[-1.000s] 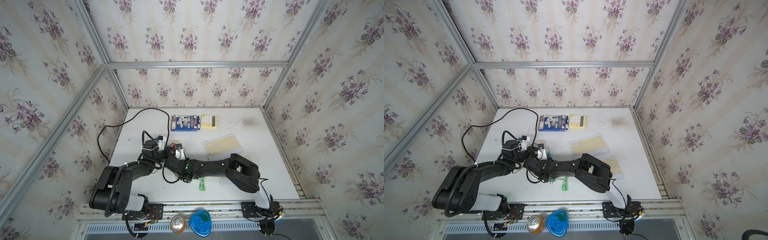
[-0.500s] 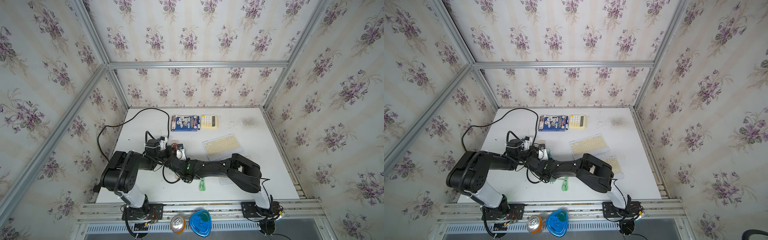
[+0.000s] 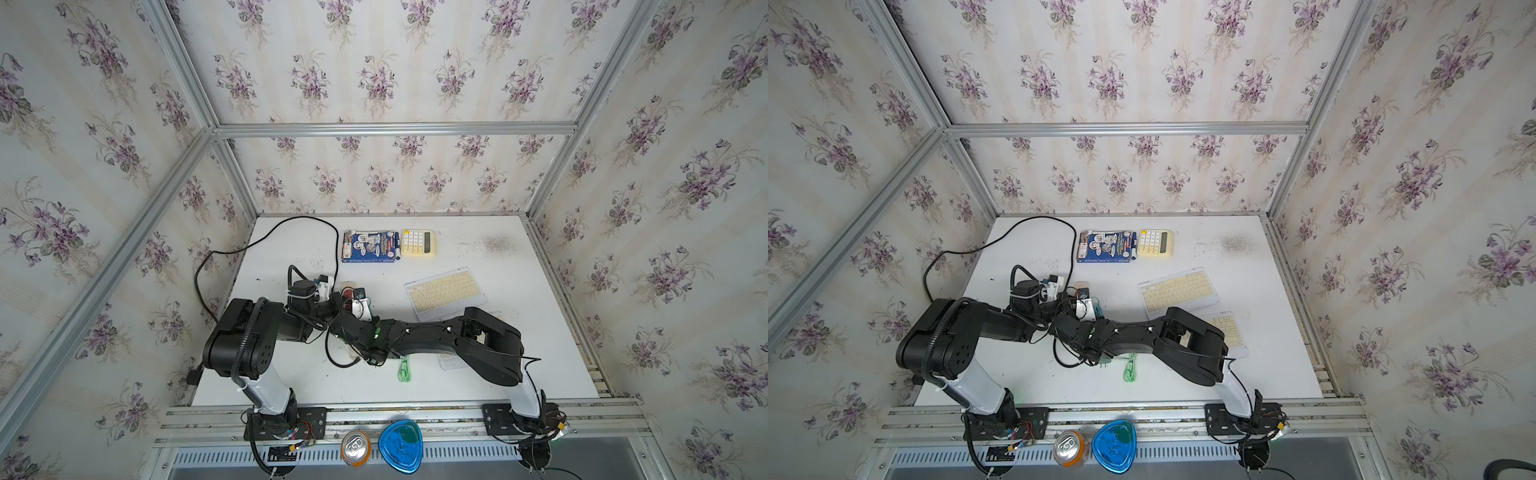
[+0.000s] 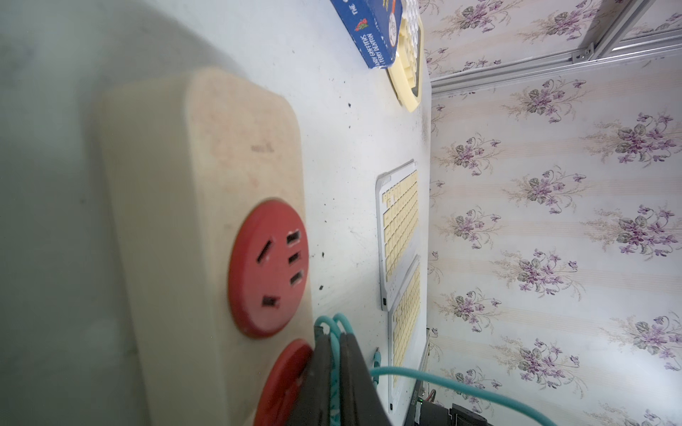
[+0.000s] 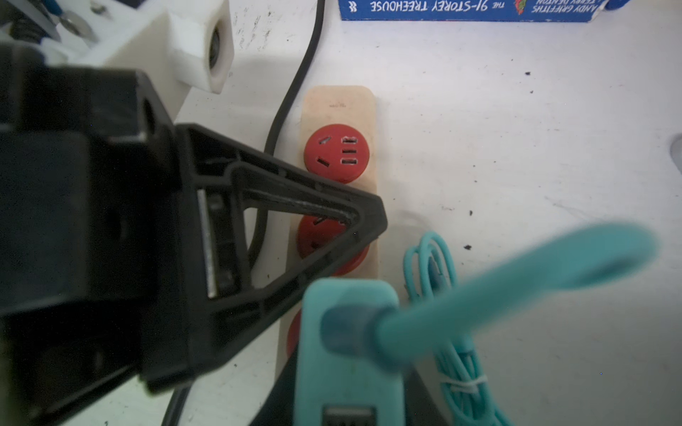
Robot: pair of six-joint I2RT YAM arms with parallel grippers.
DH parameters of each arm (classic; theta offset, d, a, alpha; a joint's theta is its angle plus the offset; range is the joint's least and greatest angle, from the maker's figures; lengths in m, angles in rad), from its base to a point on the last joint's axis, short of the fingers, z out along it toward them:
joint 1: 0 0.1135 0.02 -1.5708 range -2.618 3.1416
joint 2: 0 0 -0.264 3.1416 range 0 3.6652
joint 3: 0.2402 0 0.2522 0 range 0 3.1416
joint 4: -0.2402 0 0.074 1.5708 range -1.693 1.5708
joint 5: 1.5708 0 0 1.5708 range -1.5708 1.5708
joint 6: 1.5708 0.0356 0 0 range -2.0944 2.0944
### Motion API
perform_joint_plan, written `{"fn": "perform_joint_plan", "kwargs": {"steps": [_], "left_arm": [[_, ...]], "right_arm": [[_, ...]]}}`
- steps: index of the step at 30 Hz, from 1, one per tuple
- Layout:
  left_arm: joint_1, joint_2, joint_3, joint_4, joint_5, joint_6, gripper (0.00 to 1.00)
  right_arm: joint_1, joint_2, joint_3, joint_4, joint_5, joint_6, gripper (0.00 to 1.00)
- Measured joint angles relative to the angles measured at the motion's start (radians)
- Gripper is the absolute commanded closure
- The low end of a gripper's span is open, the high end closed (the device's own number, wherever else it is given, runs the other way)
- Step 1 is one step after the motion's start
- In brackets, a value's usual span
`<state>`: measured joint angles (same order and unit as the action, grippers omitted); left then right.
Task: Unplug the wireless keyboard
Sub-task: Remove the plug from the socket.
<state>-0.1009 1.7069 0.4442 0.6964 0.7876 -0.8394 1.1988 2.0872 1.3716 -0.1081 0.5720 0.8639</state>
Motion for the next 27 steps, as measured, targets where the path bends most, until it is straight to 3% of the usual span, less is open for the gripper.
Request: {"fn": "perform_joint_plan", "kwargs": {"steps": [6,15,23,27], "left_arm": [[-0.001,0.029,0.011,0.011,0.014,-0.009,0.90],[0.000,0.044,0.021,-0.003,0.024,-0.014,0.93],[-0.001,0.039,0.027,-0.025,0.010,-0.001,0.95],[0.000,0.055,0.029,-0.019,0.016,-0.006,0.96]], "right_arm": [[-0.008,-0.027,-0.044,0.053,-0.047,0.000,1.00],[0.008,0.010,0.074,-0.120,-0.048,-0.027,1.00],[-0.042,-0.051,-0.079,0.100,-0.174,-0.003,1.00],[-0.042,-0.046,-0.048,0.058,-0.181,0.000,1.00]]}}
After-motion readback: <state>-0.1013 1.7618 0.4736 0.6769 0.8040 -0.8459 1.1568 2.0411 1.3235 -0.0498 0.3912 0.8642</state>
